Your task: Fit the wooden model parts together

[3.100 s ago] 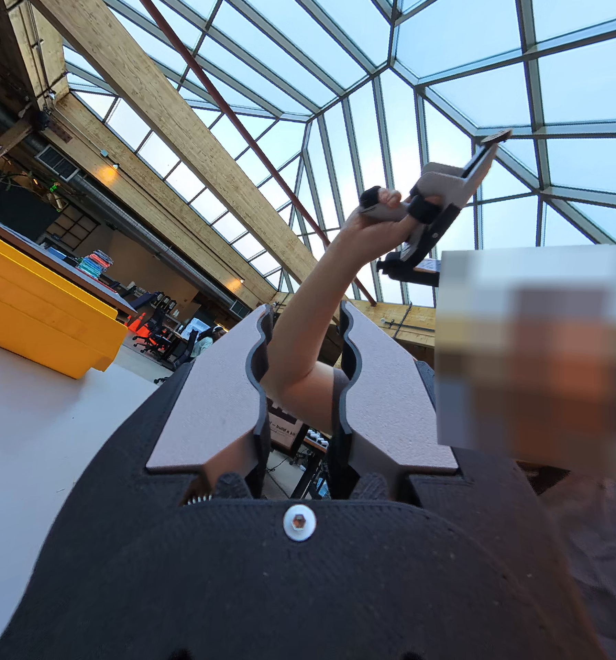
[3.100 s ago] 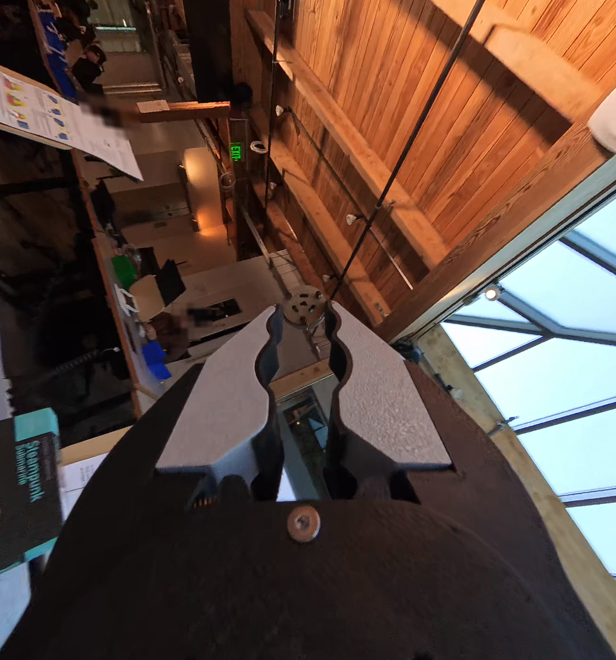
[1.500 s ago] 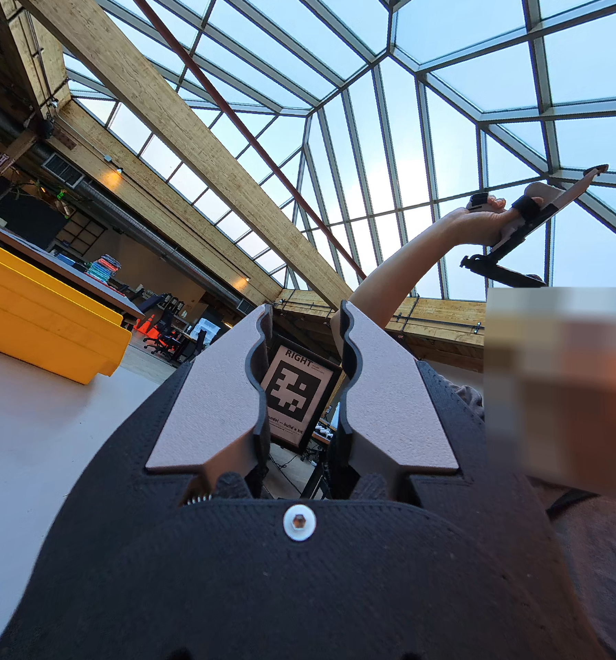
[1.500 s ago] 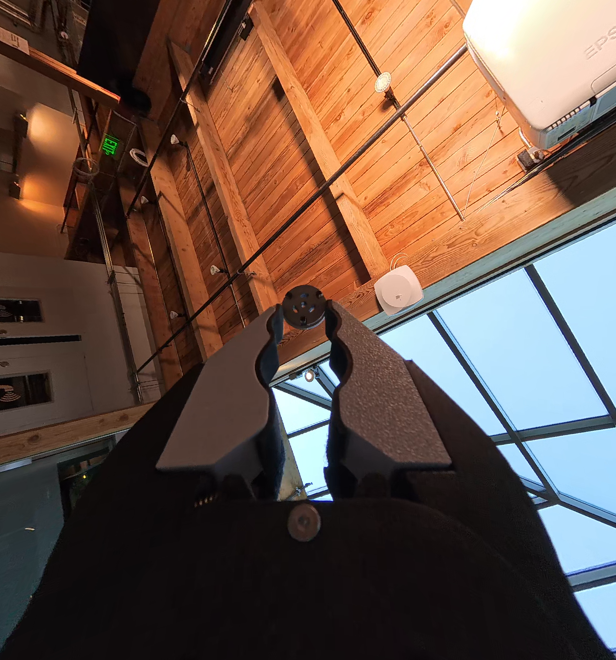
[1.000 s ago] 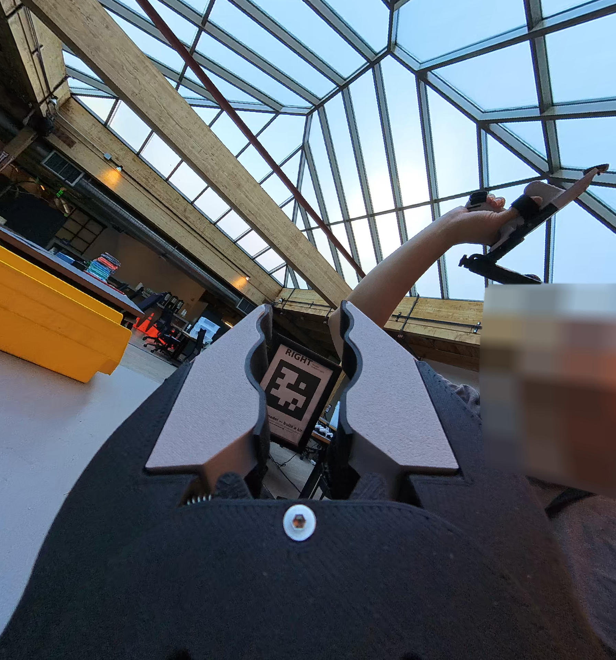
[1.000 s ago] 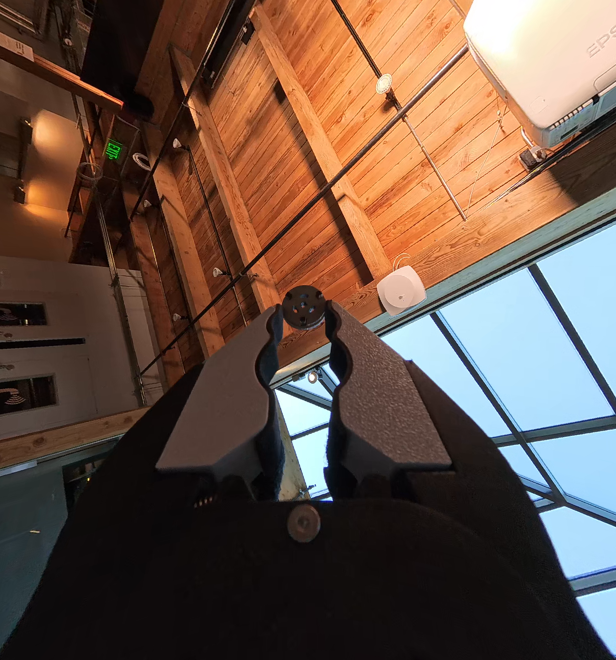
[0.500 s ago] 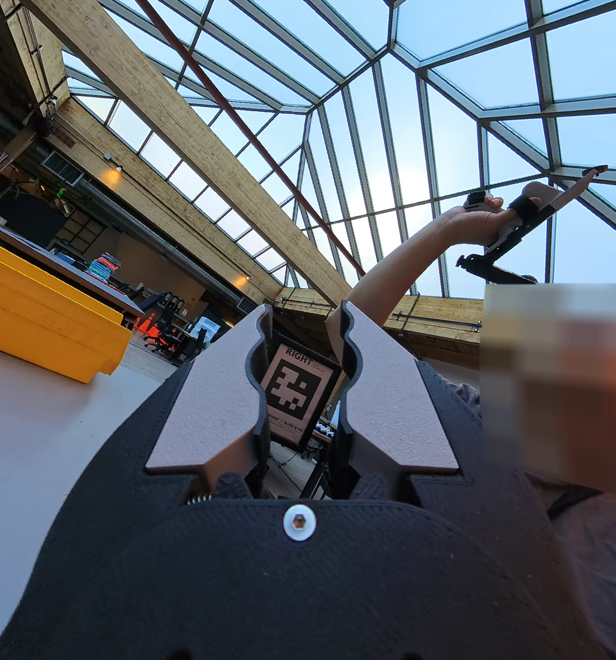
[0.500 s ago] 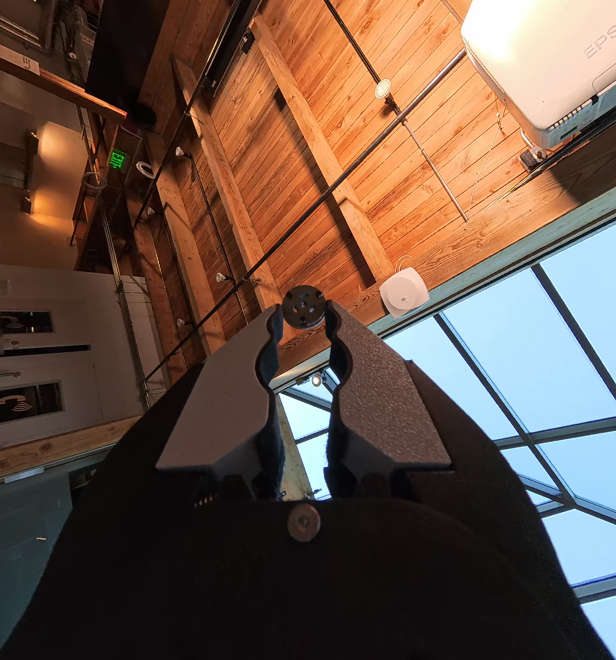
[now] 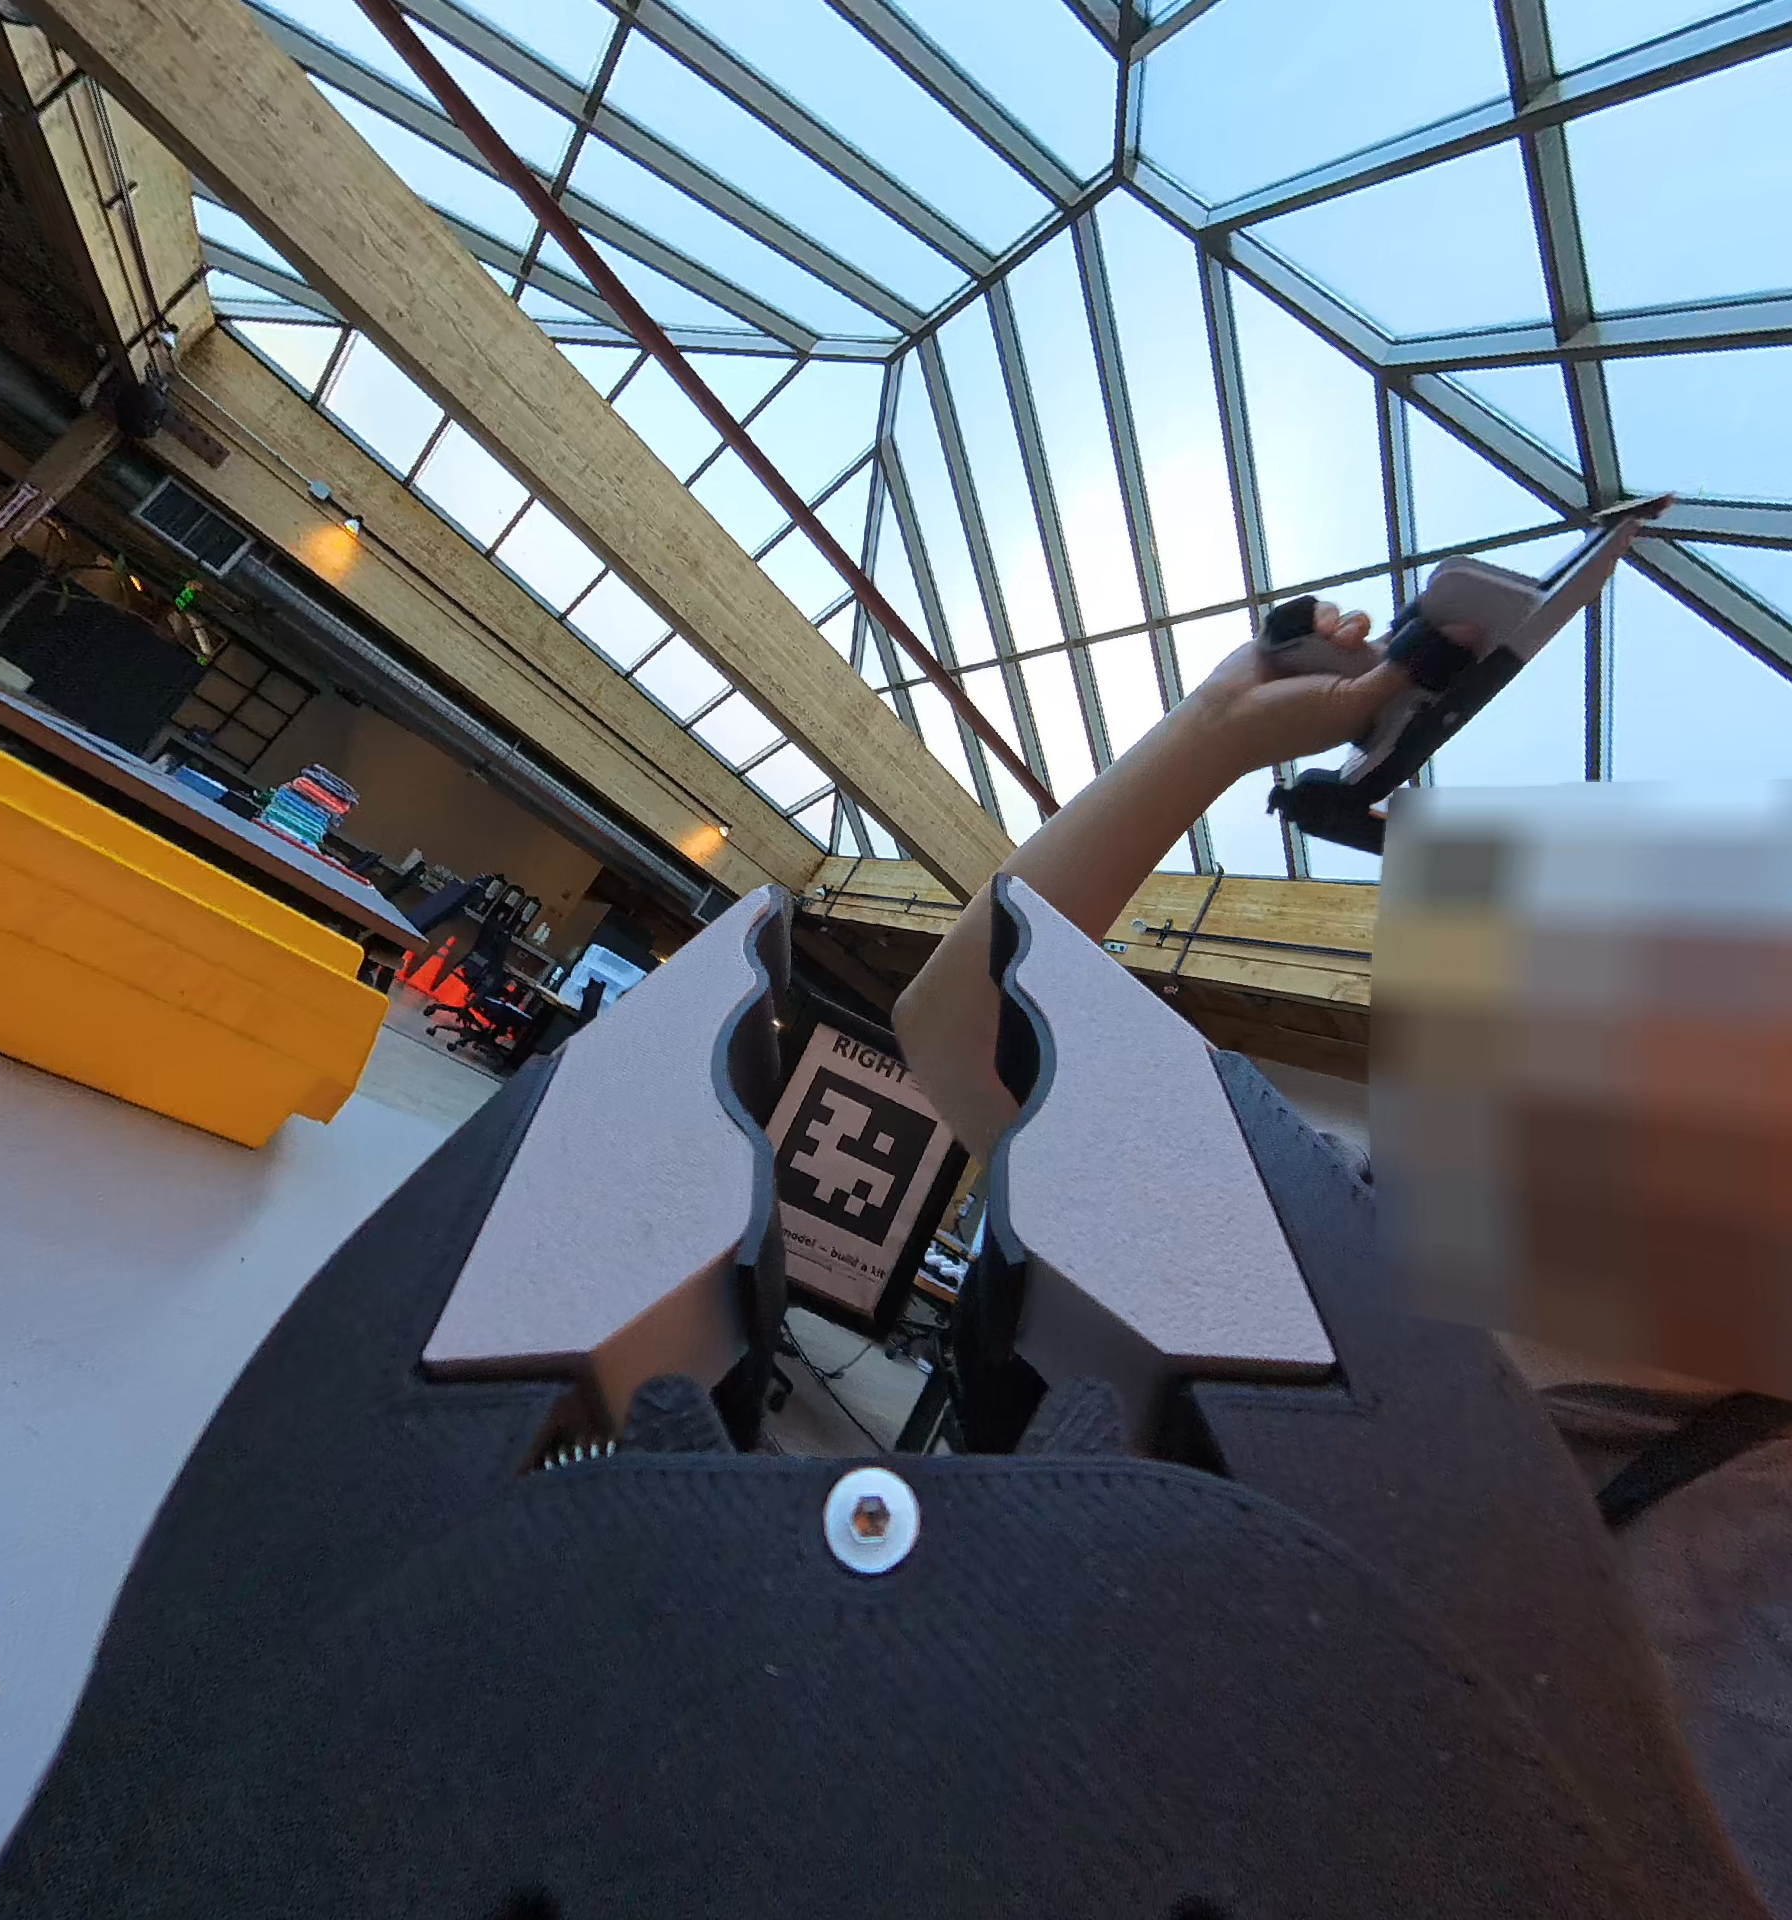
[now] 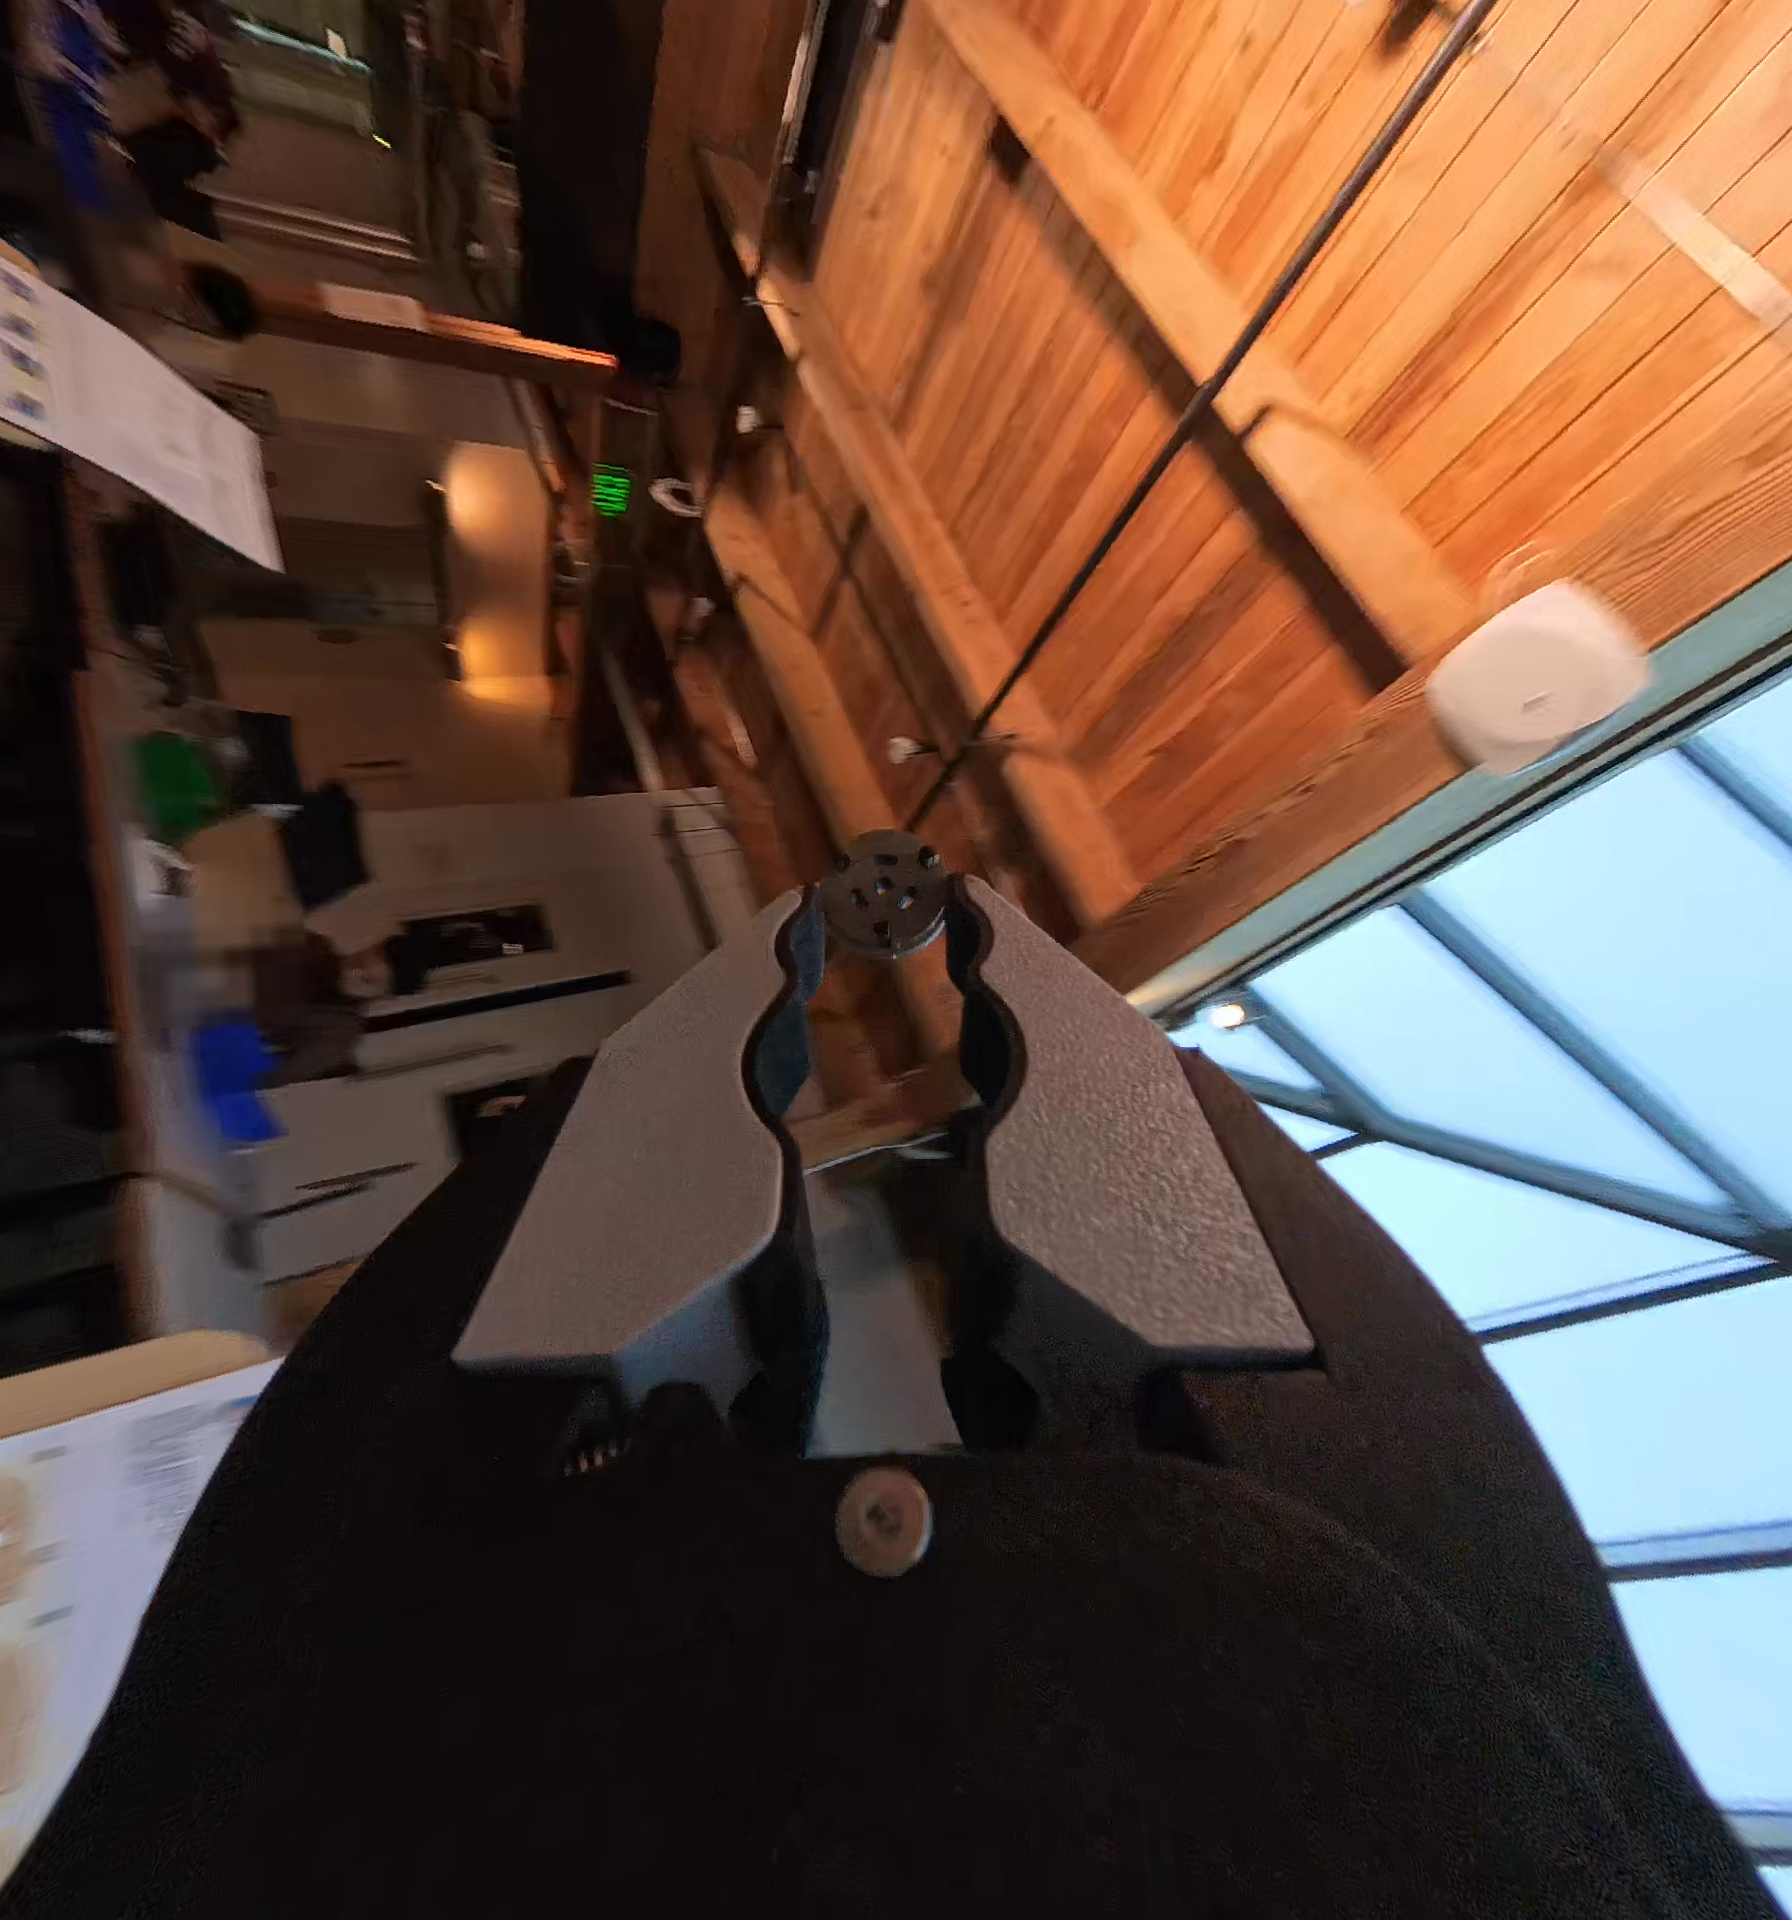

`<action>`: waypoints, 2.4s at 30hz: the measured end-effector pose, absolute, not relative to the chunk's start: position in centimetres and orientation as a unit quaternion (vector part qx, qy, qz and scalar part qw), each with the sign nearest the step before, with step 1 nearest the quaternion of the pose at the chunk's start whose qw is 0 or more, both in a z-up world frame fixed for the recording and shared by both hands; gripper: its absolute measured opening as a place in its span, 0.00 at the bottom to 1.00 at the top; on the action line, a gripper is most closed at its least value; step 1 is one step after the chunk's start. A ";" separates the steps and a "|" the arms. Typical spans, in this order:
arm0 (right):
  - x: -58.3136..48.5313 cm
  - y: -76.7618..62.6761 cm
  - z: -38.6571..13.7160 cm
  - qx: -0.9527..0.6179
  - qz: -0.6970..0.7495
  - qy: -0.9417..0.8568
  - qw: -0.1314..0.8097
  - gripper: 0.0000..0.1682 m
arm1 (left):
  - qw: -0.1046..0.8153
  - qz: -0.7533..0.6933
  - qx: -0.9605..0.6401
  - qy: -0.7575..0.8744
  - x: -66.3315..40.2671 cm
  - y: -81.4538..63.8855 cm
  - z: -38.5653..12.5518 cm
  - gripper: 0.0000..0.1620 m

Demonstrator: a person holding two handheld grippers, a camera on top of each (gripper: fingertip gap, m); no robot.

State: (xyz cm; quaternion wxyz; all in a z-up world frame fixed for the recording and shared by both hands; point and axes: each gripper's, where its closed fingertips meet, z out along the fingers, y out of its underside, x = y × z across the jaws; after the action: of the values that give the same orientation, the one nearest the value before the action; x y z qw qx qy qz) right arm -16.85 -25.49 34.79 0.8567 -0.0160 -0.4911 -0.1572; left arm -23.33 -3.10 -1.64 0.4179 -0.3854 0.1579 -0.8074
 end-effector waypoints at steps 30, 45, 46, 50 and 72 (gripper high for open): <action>-27.2 -8.4 -22.4 -0.668 0.297 -0.627 0.270 0.13 | 0.549 -0.507 -0.635 0.195 -30.8 -1.2 -6.7 0.24; -26.0 -7.1 -19.3 -0.618 0.366 -0.621 0.313 0.15 | 0.548 -0.509 -0.637 0.189 -31.7 -1.4 -6.6 0.25; -26.1 -8.1 -19.9 -0.611 0.368 -0.635 0.298 0.16 | 0.548 -0.508 -0.637 0.190 -31.8 -1.4 -6.6 0.25; -26.9 -8.7 -21.1 -0.591 0.295 -0.675 0.329 0.18 | 0.548 -0.517 -0.631 0.185 -31.8 -1.4 -6.3 0.25; -27.7 -8.5 -22.5 -0.604 0.295 -0.686 0.277 0.15 | 0.542 -0.547 -0.610 0.187 -31.3 -2.2 -5.3 0.25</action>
State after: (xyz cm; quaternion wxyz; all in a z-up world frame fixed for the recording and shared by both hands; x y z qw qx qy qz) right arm -27.67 -8.49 -22.53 0.2770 -0.6044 -0.6864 0.2948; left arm -31.29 -2.21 -5.32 0.5418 -0.6104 0.1870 -0.5467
